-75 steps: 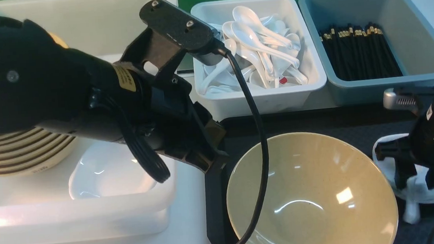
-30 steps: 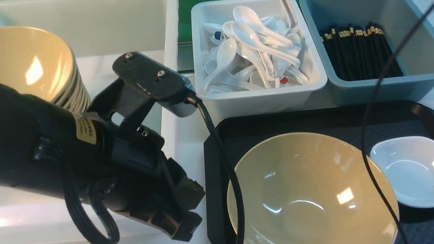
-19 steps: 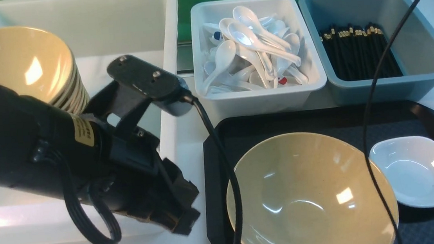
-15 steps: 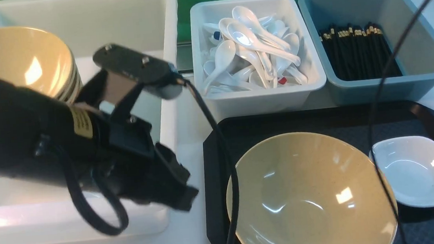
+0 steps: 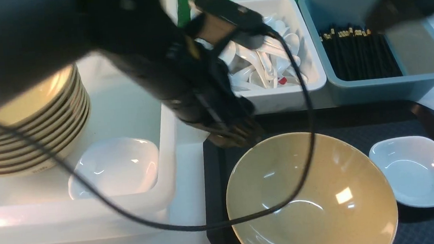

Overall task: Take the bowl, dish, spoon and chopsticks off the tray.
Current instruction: Use the left arm to grab the yellow noodle bowl on the left, then use the left arm to put the noodle bowl into the large storage box on the left

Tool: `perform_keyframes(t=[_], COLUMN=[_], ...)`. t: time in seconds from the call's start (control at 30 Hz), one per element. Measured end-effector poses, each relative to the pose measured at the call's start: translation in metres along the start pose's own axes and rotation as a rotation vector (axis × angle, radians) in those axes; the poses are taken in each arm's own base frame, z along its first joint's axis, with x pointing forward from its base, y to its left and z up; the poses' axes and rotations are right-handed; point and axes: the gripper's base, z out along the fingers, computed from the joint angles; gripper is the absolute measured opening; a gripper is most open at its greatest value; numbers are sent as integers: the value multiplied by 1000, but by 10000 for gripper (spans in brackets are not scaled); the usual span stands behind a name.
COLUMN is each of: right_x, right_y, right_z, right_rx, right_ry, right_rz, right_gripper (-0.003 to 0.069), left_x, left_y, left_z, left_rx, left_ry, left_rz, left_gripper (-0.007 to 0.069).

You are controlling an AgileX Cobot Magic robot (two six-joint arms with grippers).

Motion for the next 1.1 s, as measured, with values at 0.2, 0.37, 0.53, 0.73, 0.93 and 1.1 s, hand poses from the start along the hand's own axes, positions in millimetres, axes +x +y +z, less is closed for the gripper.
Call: perform_keyframes(t=[0.2, 0.37, 0.53, 0.73, 0.93, 1.1], right_x=[72, 100, 105, 103, 97, 82], right_y=[21, 31, 34, 33, 30, 33], right_z=[-26, -50, -62, -57, -45, -33], right_rx=[25, 69, 87, 85, 69, -25], right_ry=[-56, -186, -255, -239, -200, -162], right_rz=[-9, -26, -35, -32, -23, -59], right_gripper=[204, 205, 205, 205, 205, 162], left_x=[-19, -23, -17, -22, -23, 2], left_y=[10, 14, 14, 11, 34, 72], left_z=[65, 104, 129, 112, 6, -81], left_rx=[6, 12, 37, 84, 89, 32], left_ry=[134, 196, 268, 220, 9, -169], left_rz=[-3, -7, -23, -65, -137, -273], left_gripper=[487, 489, 358, 45, 6, 6])
